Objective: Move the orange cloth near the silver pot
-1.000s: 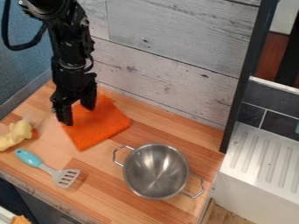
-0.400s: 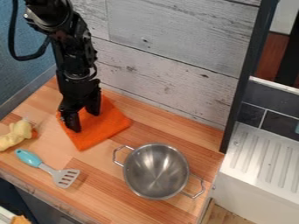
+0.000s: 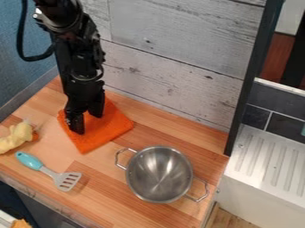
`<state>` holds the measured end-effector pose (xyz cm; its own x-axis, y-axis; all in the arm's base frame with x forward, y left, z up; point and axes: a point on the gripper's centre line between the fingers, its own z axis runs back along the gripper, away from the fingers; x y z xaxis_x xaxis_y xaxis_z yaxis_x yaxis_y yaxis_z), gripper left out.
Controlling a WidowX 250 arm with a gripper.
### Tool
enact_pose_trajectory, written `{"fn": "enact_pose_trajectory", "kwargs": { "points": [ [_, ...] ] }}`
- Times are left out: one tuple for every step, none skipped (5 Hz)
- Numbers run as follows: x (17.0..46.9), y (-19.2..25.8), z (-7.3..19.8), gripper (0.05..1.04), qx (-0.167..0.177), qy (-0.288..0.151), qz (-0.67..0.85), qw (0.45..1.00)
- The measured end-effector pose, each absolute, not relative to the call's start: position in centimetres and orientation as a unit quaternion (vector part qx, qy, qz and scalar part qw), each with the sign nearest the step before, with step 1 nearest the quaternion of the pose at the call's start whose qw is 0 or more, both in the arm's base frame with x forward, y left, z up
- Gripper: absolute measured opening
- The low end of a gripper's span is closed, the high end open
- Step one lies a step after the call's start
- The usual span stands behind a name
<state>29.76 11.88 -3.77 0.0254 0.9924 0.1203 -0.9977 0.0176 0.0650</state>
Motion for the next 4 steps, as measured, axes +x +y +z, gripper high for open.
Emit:
{"fn": "enact_pose_trajectory", "kwargs": {
  "points": [
    [31.0,9.2,-3.9,0.999,0.05,-0.023,0.672,0.738],
    [32.9,5.7,-4.0,0.999,0.039,-0.026,0.629,0.776],
    [33.9,2.6,-4.1,0.999,0.025,-0.023,0.584,0.811],
    [34.2,1.0,-4.1,0.999,0.023,-0.022,0.549,0.835]
  ]
}}
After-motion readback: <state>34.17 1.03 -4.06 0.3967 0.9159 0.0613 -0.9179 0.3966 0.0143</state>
